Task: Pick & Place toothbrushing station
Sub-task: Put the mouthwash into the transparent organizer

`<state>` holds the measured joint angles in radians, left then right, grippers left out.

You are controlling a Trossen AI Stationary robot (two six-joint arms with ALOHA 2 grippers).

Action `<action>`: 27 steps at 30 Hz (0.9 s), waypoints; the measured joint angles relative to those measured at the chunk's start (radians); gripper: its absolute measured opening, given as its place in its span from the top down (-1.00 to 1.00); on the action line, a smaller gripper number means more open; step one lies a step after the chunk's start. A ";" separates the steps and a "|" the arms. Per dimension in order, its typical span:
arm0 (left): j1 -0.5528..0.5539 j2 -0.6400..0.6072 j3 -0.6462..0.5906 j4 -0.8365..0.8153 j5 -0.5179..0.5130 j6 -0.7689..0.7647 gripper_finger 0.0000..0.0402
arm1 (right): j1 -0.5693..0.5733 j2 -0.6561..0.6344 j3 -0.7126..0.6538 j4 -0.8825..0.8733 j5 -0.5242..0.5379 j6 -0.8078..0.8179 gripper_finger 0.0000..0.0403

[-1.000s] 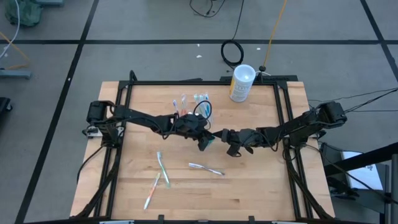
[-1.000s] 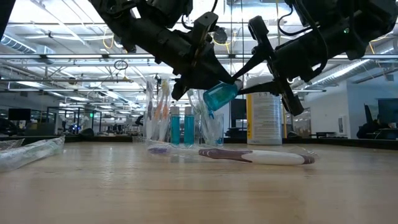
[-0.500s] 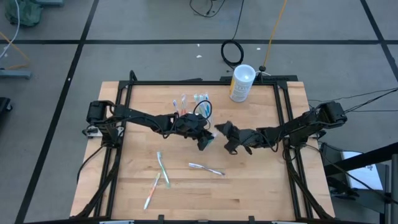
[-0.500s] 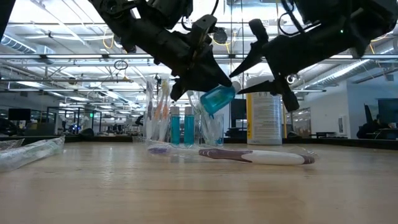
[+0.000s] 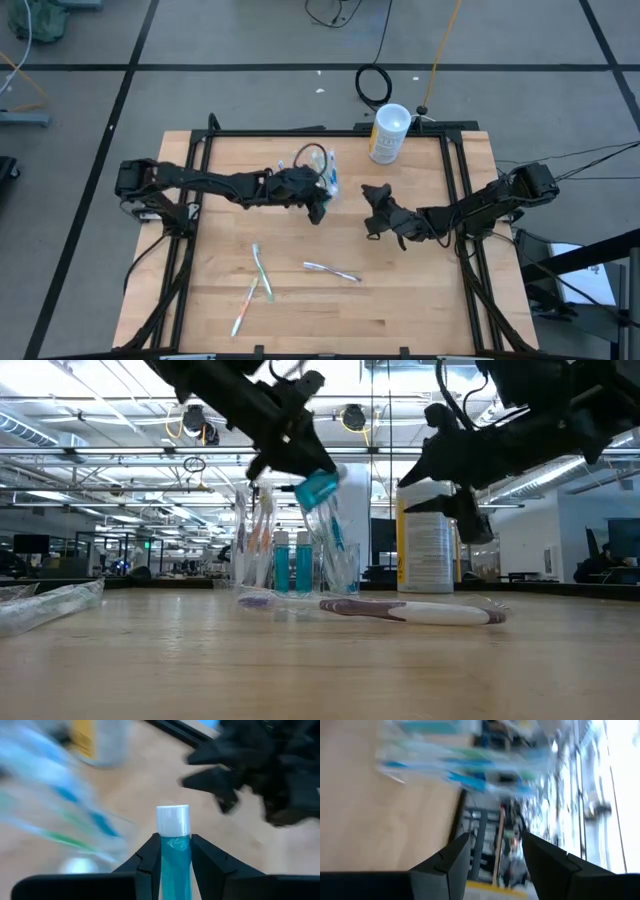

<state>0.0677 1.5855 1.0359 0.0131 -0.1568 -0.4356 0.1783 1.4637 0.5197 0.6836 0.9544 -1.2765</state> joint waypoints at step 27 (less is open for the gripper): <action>-0.162 0.150 -0.225 0.619 -0.892 0.090 0.56 | -0.024 0.000 -0.002 0.164 -0.017 0.147 0.16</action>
<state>-0.0946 1.7355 0.8108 0.6322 -1.0490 -0.3454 0.1547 1.4635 0.5179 0.8478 0.9376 -1.1294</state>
